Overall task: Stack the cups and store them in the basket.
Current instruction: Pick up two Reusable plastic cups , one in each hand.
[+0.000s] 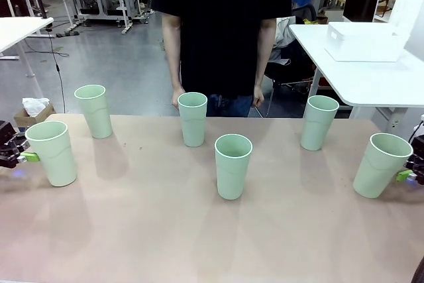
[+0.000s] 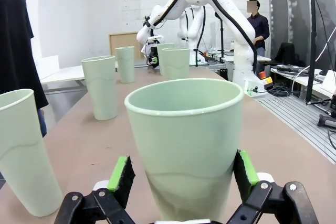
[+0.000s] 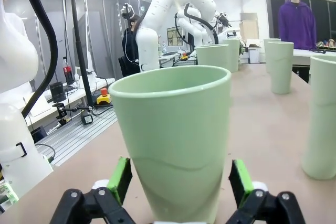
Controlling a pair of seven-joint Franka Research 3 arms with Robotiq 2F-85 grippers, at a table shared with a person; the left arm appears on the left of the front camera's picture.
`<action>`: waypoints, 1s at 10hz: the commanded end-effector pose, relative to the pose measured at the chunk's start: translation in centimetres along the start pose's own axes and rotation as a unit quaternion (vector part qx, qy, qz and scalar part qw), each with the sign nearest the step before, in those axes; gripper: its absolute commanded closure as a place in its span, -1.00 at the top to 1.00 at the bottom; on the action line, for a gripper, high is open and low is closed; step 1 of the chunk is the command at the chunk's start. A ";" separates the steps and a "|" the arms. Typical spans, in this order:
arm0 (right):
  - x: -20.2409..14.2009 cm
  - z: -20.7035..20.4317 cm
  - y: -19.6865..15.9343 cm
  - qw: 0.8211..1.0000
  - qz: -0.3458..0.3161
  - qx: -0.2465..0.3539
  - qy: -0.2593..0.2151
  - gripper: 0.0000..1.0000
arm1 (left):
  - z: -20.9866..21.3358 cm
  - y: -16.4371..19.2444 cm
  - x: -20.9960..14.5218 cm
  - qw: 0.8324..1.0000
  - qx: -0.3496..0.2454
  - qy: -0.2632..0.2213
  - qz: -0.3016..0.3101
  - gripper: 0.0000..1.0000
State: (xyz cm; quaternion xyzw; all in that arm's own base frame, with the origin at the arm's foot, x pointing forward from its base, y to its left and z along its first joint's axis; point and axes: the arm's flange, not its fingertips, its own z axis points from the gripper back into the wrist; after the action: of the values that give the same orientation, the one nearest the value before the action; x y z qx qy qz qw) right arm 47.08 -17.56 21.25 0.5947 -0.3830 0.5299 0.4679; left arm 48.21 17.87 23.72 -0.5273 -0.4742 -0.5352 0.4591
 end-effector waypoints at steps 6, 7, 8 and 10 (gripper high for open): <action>-0.9 -3.0 0.1 0.999 0.031 -0.010 -0.019 1.00 | -2.9 -3.0 -1.9 0.999 -0.027 -0.001 -0.018 1.00; -0.8 -3.1 0.3 0.999 0.033 -0.010 -0.022 1.00 | -3.3 -3.0 -2.0 0.999 -0.029 -0.005 -0.019 1.00; -0.6 -3.2 0.4 0.999 0.037 -0.012 -0.025 1.00 | -3.6 -3.1 -2.0 0.999 -0.031 -0.007 -0.021 1.00; -0.4 -3.4 0.7 0.999 0.040 -0.016 -0.025 1.00 | -4.0 -3.1 -2.2 0.999 -0.036 -0.008 -0.020 1.00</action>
State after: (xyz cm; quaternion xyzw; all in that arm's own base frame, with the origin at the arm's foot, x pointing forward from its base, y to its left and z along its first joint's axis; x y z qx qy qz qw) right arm 46.32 -15.37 20.38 0.6006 -0.4083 0.5170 0.4530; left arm 46.58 14.54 22.58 -0.5462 -0.4640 -0.5436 0.4370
